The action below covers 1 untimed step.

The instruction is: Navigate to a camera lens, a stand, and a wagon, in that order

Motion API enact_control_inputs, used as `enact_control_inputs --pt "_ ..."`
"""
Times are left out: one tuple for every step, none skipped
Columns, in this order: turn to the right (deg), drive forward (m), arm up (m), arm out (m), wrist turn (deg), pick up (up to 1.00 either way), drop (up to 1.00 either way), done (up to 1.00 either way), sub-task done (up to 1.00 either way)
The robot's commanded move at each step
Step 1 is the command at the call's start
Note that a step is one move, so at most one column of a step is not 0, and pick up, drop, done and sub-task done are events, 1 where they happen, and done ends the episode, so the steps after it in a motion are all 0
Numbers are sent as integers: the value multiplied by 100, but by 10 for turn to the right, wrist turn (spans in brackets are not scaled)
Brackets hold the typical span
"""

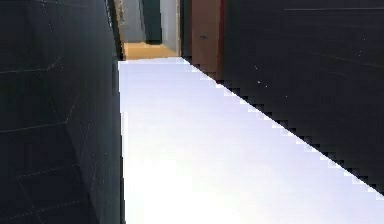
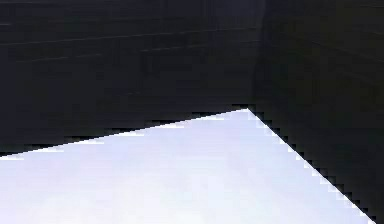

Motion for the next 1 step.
enact_control_inputs --pt "0 20 0 0 0 0 0 0 0"
